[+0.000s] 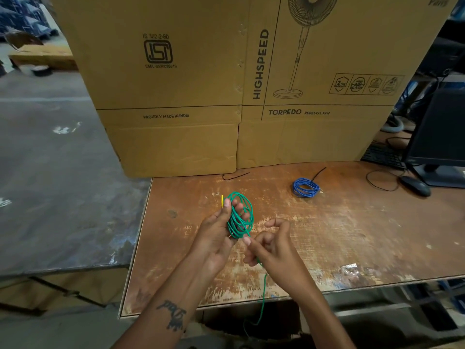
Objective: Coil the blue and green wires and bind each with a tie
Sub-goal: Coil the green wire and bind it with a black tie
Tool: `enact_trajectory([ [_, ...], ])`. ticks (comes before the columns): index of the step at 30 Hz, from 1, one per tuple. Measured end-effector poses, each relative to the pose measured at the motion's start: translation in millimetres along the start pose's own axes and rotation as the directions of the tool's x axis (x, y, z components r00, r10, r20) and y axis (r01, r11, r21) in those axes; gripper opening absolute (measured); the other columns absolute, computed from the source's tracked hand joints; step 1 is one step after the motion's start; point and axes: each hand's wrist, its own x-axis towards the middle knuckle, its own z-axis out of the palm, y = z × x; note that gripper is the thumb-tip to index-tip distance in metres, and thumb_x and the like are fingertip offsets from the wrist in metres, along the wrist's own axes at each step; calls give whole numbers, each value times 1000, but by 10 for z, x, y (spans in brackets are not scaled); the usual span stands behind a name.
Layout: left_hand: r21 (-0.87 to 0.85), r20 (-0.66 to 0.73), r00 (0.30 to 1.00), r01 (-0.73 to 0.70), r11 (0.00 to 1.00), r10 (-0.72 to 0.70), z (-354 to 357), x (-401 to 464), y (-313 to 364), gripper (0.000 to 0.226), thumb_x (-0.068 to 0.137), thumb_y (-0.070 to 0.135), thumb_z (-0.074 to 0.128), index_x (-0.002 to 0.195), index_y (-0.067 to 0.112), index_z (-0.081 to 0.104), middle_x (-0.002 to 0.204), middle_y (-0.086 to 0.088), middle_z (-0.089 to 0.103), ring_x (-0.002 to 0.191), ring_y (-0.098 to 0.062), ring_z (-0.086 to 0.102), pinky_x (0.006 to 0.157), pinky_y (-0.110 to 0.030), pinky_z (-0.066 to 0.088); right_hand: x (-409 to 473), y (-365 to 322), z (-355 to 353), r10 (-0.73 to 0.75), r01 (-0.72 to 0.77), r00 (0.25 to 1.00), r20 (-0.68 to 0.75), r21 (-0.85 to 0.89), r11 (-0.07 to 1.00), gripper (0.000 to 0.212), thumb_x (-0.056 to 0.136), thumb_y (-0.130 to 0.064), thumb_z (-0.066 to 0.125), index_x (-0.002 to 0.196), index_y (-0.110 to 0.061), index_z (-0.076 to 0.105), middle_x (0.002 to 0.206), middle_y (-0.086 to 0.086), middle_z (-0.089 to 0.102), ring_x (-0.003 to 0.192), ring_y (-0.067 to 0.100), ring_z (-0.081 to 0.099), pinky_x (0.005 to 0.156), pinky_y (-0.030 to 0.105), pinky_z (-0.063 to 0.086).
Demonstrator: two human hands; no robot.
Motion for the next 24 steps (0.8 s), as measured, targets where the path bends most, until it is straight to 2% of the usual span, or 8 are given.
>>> enact_trajectory([
  [5, -64, 27, 999, 21, 998, -19, -7, -5, 137, 21, 102, 31, 56, 92, 16, 68, 75, 5, 70, 69, -14, 72, 78, -35, 57, 6, 103, -221, 74, -93, 956, 285, 52, 994, 27, 108, -19, 56, 110, 7, 54, 79, 15, 71, 73, 32, 69, 76, 34, 59],
  [8, -98, 13, 1000, 19, 995, -18, -23, -3, 234, 19, 100, 32, 56, 93, 19, 66, 69, 8, 67, 66, -13, 70, 80, -35, 55, 43, 228, -394, 161, -150, 892, 423, -60, 987, 30, 109, -27, 55, 100, -2, 67, 80, 10, 67, 70, 25, 65, 72, 31, 56],
  [11, -77, 22, 1000, -7, 997, 9, -123, 32, 318, 18, 100, 32, 57, 96, 17, 66, 73, 7, 64, 69, -14, 67, 70, -30, 59, 91, 335, -508, 250, -224, 905, 345, -114, 968, 36, 100, -49, 66, 86, -16, 70, 66, 2, 53, 54, 16, 48, 55, 24, 42],
  [13, 15, 68, 997, -32, 999, 31, -156, -4, 330, 19, 102, 32, 55, 96, 16, 64, 73, 7, 61, 68, -14, 66, 71, -30, 57, 161, 334, -526, 334, -346, 922, 195, 29, 938, 36, 94, -51, 70, 81, -18, 67, 60, -2, 41, 45, 10, 30, 46, 23, 22],
  [15, 190, 116, 991, -88, 978, 66, -161, -78, 300, 21, 103, 31, 53, 95, 14, 64, 70, 8, 62, 66, -13, 66, 76, -33, 53, 271, 284, -521, 452, -470, 883, 129, 277, 838, 28, 100, -38, 67, 85, -15, 64, 58, -4, 35, 40, 6, 23, 39, 22, 16],
  [19, 621, 315, 947, -261, 739, 71, -218, -146, 185, 29, 104, 29, 52, 91, 8, 68, 70, 5, 67, 70, -14, 65, 81, -33, 50, 510, 18, -441, 564, -527, 821, 90, 500, 687, 26, 110, -14, 41, 99, -3, 63, 61, -3, 41, 37, 4, 27, 33, 17, 22],
  [22, 737, 383, 921, -350, 578, 71, -247, -104, 70, 29, 106, 20, 51, 86, 13, 71, 72, -2, 67, 67, -5, 61, 72, -17, 47, 593, -245, -353, 512, -493, 855, 83, 434, 754, 35, 101, 0, 34, 105, 6, 68, 73, 4, 56, 46, 8, 44, 41, 20, 40],
  [24, 773, 386, 916, -384, 505, 105, -289, -21, 5, 29, 106, 24, 53, 84, 19, 71, 71, 2, 68, 63, -3, 60, 69, -19, 47, 604, -405, -291, 444, -442, 894, 67, 306, 843, 35, 102, 7, 33, 108, 12, 67, 72, 6, 57, 52, 10, 53, 50, 23, 54],
])
